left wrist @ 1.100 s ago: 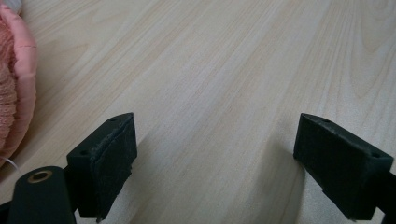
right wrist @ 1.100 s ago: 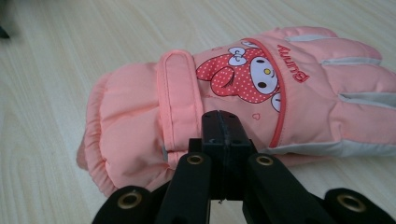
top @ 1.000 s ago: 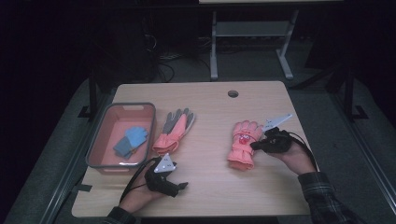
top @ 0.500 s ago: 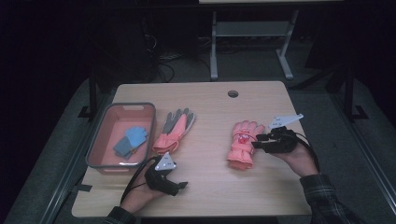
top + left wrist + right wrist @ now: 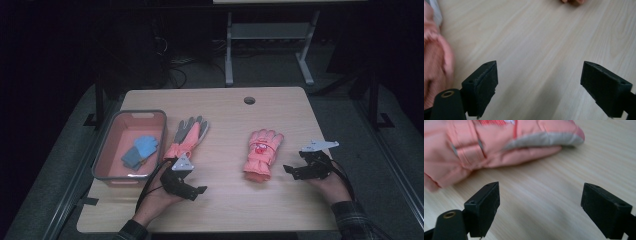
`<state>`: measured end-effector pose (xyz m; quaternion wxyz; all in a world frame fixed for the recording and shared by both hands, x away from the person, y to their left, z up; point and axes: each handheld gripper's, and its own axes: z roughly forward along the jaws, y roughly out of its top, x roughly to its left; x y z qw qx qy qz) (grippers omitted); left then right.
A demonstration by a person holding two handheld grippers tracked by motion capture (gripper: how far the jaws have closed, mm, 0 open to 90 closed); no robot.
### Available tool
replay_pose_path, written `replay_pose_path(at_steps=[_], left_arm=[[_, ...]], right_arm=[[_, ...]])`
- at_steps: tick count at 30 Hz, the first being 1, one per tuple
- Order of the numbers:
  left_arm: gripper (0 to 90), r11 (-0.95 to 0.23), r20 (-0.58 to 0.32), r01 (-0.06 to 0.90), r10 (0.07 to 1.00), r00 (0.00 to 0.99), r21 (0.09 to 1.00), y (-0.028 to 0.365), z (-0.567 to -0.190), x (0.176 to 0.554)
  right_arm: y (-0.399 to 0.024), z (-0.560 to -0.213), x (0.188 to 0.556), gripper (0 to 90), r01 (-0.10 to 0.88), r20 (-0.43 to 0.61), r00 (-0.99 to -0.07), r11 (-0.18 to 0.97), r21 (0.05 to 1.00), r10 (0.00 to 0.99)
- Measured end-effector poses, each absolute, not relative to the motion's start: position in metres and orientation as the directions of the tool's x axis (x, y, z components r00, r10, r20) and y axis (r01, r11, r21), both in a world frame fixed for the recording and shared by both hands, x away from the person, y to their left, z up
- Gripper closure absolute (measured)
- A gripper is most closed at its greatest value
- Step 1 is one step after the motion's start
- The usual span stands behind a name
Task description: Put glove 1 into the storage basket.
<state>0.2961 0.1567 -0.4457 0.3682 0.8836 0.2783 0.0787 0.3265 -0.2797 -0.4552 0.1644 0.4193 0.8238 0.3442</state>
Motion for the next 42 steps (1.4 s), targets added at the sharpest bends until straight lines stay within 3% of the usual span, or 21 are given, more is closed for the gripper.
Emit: replay_pose_path(at_steps=[8, 13, 18, 27, 42], left_arm=[[28.6, -0.501, -0.097, 0.455, 0.587, 0.804, 0.736, 0.138, -0.419, 0.312], [47.2, -0.488, -0.059, 0.459, 0.635, 0.77, 0.743, 0.132, -0.401, 0.333], [54.6, -0.485, -0.018, 0.49, 0.698, 0.716, 0.724, 0.134, -0.39, 0.364], [49.5, -0.479, 0.024, 0.546, 0.766, 0.642, 0.687, 0.142, -0.392, 0.405], [43.3, -0.491, 0.069, 0.626, 0.816, 0.574, 0.606, 0.136, -0.421, 0.434]], right_arm=[[-0.286, -0.47, 0.322, 13.7, 0.598, 0.004, -0.578, 0.42, 0.683, 0.816], [-0.287, -0.474, 0.323, 13.5, 0.599, -0.002, -0.581, 0.43, 0.676, 0.814], [-0.286, -0.475, 0.323, 12.8, 0.602, 0.004, -0.588, 0.434, 0.671, 0.809], [-0.29, -0.479, 0.323, 11.5, 0.6, 0.033, -0.591, 0.412, 0.686, 0.806], [-0.293, -0.48, 0.323, 11.7, 0.594, 0.041, -0.588, 0.397, 0.7, 0.808]])
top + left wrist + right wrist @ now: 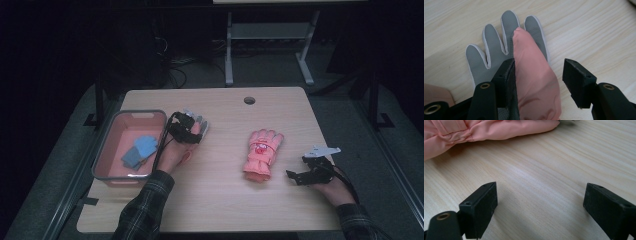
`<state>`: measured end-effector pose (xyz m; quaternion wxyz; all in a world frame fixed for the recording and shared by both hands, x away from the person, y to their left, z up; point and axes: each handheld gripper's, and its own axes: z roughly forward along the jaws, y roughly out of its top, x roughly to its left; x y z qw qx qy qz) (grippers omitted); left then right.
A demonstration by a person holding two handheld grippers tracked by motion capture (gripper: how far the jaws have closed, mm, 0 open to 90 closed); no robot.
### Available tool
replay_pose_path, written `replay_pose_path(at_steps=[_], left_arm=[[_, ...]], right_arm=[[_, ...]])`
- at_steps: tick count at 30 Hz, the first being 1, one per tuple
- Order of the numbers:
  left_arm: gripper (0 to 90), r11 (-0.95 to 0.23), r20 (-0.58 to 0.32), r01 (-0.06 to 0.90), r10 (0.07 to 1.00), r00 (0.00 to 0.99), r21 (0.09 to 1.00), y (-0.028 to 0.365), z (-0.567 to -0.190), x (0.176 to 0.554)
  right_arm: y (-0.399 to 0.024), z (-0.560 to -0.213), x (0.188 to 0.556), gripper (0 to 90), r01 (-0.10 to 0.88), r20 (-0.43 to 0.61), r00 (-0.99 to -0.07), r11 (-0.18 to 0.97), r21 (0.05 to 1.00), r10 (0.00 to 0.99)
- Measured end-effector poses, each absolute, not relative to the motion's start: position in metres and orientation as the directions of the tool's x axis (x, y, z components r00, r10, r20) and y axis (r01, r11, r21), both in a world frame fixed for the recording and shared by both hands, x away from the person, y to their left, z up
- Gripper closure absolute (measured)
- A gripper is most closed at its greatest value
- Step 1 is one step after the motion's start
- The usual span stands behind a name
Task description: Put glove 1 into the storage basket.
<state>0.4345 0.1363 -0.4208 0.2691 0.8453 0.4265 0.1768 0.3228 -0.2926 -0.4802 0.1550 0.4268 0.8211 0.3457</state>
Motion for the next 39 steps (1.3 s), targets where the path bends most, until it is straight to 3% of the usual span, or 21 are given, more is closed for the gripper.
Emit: replay_pose_path(at_steps=[4, 8, 12, 15, 31, 39], left_arm=[[44.1, -0.487, 0.072, 0.639, 0.825, 0.561, 0.596, 0.135, -0.424, 0.437], [52.2, -0.497, 0.08, 0.644, 0.823, 0.563, 0.582, 0.136, -0.425, 0.437], [75.8, -0.485, 0.063, 0.657, 0.828, 0.557, 0.577, 0.138, -0.424, 0.437], [82.9, -0.471, 0.029, 0.662, 0.826, 0.563, 0.583, 0.137, -0.421, 0.435], [83.1, -0.519, -0.06, 0.589, 0.717, 0.694, 0.62, 0.088, -0.412, 0.396], [77.2, -0.517, -0.116, 0.573, 0.671, 0.733, 0.636, 0.067, -0.414, 0.382]], right_arm=[[-0.293, -0.48, 0.323, 11.7, 0.592, 0.04, -0.588, 0.396, 0.701, 0.808], [-0.293, -0.481, 0.322, 11.8, 0.591, 0.04, -0.588, 0.395, 0.704, 0.808], [-0.293, -0.481, 0.322, 11.8, 0.587, 0.036, -0.589, 0.397, 0.706, 0.807], [-0.293, -0.481, 0.322, 11.8, 0.589, 0.037, -0.586, 0.394, 0.705, 0.81], [-0.294, -0.482, 0.322, 11.9, 0.582, 0.032, -0.587, 0.394, 0.712, 0.809], [-0.294, -0.482, 0.322, 11.9, 0.583, 0.035, -0.587, 0.392, 0.712, 0.809]])
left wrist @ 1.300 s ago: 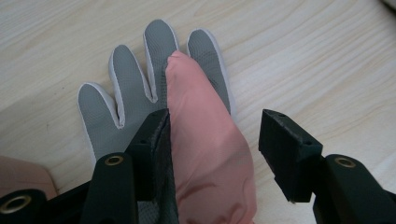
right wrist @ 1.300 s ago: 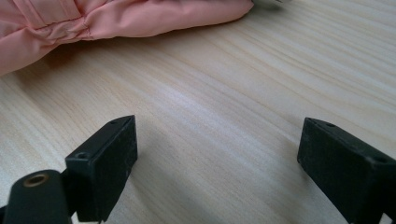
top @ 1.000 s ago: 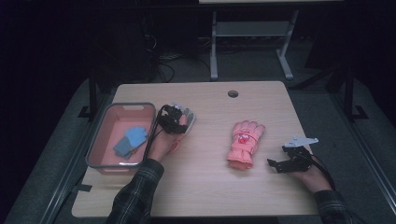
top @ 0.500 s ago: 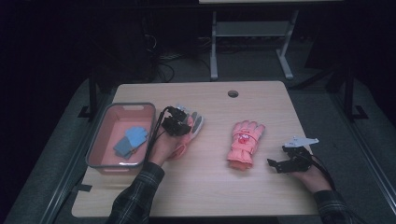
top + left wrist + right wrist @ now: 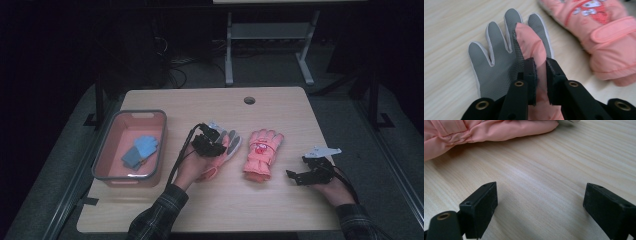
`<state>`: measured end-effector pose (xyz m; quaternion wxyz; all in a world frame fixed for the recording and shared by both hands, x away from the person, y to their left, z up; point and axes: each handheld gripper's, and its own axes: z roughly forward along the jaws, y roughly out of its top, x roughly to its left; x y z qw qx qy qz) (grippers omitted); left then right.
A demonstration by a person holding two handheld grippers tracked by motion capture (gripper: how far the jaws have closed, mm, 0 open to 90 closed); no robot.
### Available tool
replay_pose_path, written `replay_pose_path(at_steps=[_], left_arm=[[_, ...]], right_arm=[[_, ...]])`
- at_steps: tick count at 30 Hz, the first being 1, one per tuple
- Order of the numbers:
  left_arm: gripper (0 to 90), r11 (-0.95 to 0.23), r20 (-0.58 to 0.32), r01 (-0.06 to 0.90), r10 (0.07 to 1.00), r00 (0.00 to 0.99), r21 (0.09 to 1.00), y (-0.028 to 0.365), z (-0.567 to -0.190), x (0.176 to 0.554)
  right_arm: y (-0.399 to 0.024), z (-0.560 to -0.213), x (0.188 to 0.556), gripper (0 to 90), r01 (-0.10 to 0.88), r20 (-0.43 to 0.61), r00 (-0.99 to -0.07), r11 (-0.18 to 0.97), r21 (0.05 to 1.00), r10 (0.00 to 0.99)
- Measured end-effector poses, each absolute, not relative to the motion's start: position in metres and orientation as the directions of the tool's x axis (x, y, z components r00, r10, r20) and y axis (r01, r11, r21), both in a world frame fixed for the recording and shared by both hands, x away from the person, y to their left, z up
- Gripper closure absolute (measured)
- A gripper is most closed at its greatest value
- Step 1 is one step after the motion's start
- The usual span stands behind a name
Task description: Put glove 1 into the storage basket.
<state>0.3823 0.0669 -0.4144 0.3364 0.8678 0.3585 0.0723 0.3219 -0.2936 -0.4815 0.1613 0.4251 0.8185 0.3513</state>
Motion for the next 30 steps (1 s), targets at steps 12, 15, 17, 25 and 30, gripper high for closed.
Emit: replay_pose_path(at_steps=[12, 15, 17, 25, 30], left_arm=[[88.9, -0.545, -0.068, 0.55, 0.668, 0.741, 0.633, 0.099, -0.413, 0.376], [89.4, -0.568, -0.069, 0.554, 0.658, 0.75, 0.609, 0.103, -0.426, 0.374], [89.6, -0.576, -0.072, 0.545, 0.645, 0.761, 0.609, 0.104, -0.43, 0.372], [89.7, -0.62, -0.077, 0.503, 0.582, 0.81, 0.602, 0.097, -0.436, 0.357], [85.3, -0.607, -0.075, 0.492, 0.58, 0.811, 0.624, 0.097, -0.43, 0.355]], right_arm=[[-0.294, -0.481, 0.322, 12.1, 0.582, 0.034, -0.587, 0.393, 0.712, 0.809], [-0.294, -0.481, 0.322, 12.1, 0.583, 0.035, -0.588, 0.394, 0.711, 0.808], [-0.294, -0.481, 0.322, 12.1, 0.583, 0.035, -0.588, 0.394, 0.71, 0.808], [-0.294, -0.481, 0.321, 12.1, 0.583, 0.036, -0.588, 0.393, 0.711, 0.808], [-0.294, -0.481, 0.321, 12.1, 0.583, 0.036, -0.588, 0.393, 0.711, 0.808]])
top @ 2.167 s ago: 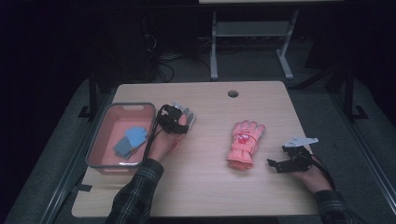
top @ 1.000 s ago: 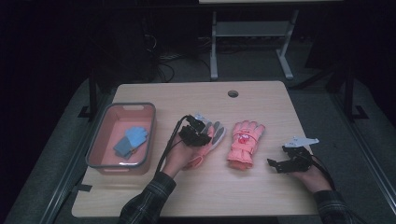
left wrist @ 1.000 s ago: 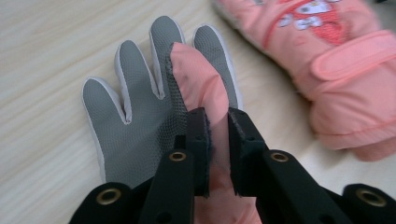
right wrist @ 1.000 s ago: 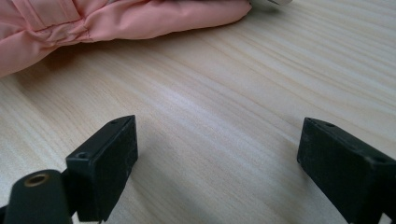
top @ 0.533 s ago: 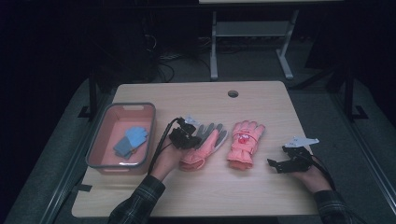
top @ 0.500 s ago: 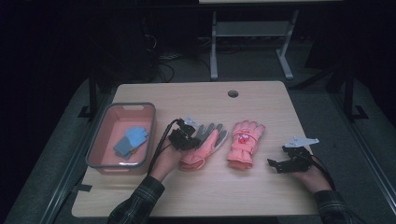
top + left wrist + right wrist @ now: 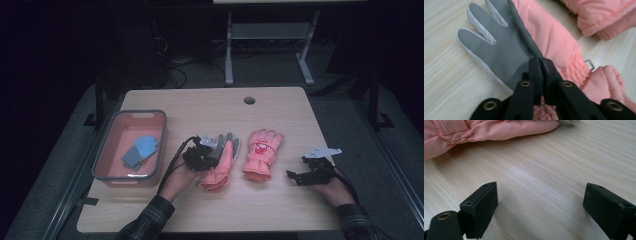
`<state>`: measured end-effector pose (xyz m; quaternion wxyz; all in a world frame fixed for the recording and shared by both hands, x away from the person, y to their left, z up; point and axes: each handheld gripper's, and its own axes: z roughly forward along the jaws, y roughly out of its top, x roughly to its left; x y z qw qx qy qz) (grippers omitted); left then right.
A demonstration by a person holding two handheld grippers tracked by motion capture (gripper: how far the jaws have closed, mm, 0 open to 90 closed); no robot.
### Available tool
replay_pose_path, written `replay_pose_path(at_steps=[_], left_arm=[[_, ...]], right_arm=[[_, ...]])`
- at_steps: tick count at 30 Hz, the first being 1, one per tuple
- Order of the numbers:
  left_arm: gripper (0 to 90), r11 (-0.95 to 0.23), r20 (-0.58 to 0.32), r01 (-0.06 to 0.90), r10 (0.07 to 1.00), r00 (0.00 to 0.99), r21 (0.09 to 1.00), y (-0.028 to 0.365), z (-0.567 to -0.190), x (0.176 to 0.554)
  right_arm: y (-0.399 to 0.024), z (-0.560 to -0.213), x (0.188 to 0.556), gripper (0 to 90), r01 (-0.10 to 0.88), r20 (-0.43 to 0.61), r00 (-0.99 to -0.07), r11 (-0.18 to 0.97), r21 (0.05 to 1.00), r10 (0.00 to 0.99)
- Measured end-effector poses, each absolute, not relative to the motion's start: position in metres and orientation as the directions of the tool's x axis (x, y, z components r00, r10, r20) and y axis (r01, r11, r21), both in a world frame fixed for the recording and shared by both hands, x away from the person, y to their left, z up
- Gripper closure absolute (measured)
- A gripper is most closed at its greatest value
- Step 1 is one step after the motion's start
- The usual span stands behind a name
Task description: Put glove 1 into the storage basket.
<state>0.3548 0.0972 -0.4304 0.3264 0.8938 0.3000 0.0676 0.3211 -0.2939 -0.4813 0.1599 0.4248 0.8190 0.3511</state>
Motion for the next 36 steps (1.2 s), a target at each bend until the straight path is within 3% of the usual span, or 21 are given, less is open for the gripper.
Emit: replay_pose_path(at_steps=[11, 14, 16, 19, 28, 36], left_arm=[[63.4, -0.586, -0.05, 0.426, 0.548, 0.835, 0.69, 0.074, -0.409, 0.355], [59.0, -0.58, -0.052, 0.418, 0.542, 0.839, 0.7, 0.071, -0.407, 0.354], [56.1, -0.58, -0.045, 0.413, 0.542, 0.839, 0.702, 0.071, -0.407, 0.353], [50.3, -0.575, -0.055, 0.424, 0.549, 0.834, 0.7, 0.076, -0.407, 0.351], [30.8, -0.547, -0.076, 0.447, 0.571, 0.818, 0.707, 0.097, -0.407, 0.342], [25.2, -0.539, -0.089, 0.464, 0.581, 0.809, 0.703, 0.114, -0.414, 0.327]], right_arm=[[-0.294, -0.481, 0.321, 12.4, 0.584, 0.037, -0.588, 0.393, 0.711, 0.808], [-0.293, -0.478, 0.321, 18.1, 0.595, 0.039, -0.59, 0.401, 0.697, 0.807], [-0.292, -0.475, 0.321, 29.4, 0.596, 0.036, -0.596, 0.413, 0.688, 0.802], [-0.29, -0.463, 0.322, 36.1, 0.589, 0.064, -0.603, 0.389, 0.708, 0.796], [-0.269, -0.432, 0.341, 42.0, 0.546, 0.114, -0.67, 0.383, 0.745, 0.733], [-0.252, -0.42, 0.366, 42.2, 0.533, 0.16, -0.71, 0.374, 0.759, 0.686]])
